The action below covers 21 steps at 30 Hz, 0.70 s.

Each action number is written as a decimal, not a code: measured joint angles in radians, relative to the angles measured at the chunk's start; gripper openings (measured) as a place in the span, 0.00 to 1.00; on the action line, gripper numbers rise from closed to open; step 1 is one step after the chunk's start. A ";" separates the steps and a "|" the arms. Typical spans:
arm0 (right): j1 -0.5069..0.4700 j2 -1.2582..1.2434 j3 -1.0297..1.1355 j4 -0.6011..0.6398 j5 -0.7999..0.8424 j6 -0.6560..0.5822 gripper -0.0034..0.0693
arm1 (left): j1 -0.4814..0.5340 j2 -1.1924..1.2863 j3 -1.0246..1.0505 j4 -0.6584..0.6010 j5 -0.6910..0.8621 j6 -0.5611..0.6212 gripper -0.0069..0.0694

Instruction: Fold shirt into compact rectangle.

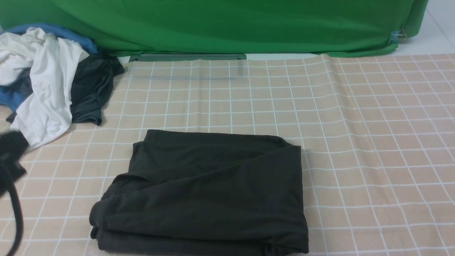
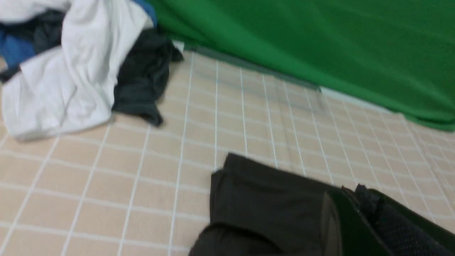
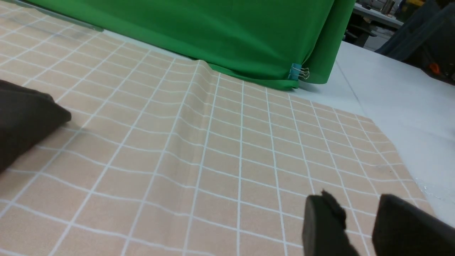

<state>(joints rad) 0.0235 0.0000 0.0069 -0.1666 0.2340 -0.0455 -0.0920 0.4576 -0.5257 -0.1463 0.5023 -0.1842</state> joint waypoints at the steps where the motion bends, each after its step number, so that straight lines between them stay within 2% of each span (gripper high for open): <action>1: 0.000 0.000 0.000 0.000 0.000 0.000 0.37 | 0.000 -0.015 0.000 -0.030 0.034 0.035 0.11; 5: 0.000 0.000 0.000 0.001 0.000 0.000 0.37 | 0.000 -0.057 0.000 -0.132 0.041 0.155 0.11; 11: 0.000 0.000 0.000 0.001 0.000 0.000 0.37 | 0.000 -0.064 0.000 -0.224 -0.084 0.184 0.11; 17: 0.000 0.000 0.000 0.002 0.000 0.000 0.37 | 0.000 -0.064 0.000 -0.229 -0.091 0.189 0.11; 21: 0.000 0.000 0.000 0.002 0.000 0.000 0.37 | 0.000 -0.064 0.000 -0.167 -0.096 0.189 0.11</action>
<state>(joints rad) 0.0235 0.0000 0.0069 -0.1646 0.2340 -0.0455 -0.0920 0.3938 -0.5257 -0.3136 0.4064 0.0053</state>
